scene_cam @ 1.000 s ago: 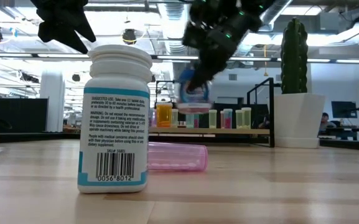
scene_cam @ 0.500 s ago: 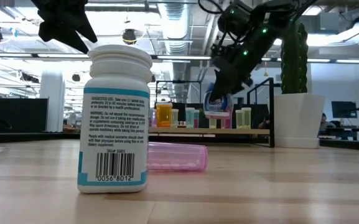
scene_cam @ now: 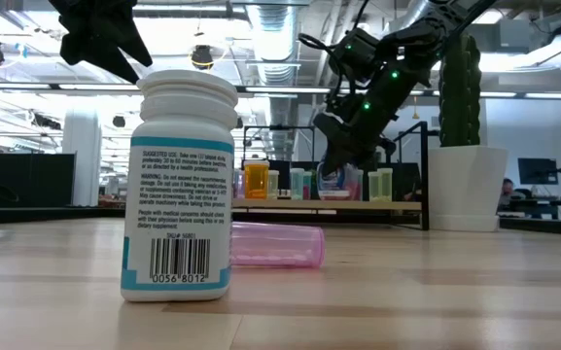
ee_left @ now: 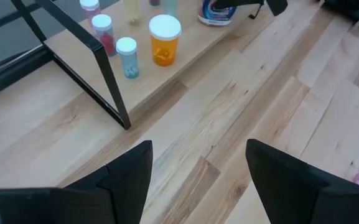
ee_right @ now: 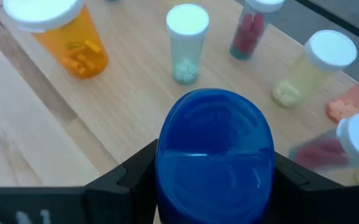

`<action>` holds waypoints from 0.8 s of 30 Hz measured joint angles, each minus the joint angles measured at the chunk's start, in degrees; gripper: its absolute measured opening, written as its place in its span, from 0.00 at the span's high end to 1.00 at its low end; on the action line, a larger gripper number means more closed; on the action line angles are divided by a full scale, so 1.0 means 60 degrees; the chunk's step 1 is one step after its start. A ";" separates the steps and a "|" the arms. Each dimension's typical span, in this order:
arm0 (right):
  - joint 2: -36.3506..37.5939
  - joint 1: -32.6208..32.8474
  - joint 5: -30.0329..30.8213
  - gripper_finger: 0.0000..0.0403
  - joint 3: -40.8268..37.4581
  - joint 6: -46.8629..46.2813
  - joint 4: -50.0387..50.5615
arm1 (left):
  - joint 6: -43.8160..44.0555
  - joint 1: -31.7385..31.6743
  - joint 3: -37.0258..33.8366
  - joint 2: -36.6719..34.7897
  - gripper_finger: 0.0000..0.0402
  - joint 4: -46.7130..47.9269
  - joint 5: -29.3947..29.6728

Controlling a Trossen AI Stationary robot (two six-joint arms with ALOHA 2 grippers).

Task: Pick and place medicine bottles onto shelf by color
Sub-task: Put the blue gummy pill bottle on the shelf

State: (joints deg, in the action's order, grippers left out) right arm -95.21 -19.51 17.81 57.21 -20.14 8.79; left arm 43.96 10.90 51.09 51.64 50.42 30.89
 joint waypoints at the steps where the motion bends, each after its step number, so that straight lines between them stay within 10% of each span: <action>1: -0.0015 -0.0046 0.0015 0.46 0.0047 0.0001 -0.0005 | 0.0004 0.0000 0.0000 -0.0001 0.39 0.0003 0.0002; 24: -0.0587 -0.0299 -0.0184 0.46 0.0272 0.0088 -0.0737 | -0.0025 0.0000 0.0000 -0.0001 0.39 0.0010 0.0040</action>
State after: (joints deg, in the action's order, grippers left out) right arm -98.73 -21.30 16.70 58.84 -19.61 4.37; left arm 43.81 10.90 51.09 51.64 50.48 31.14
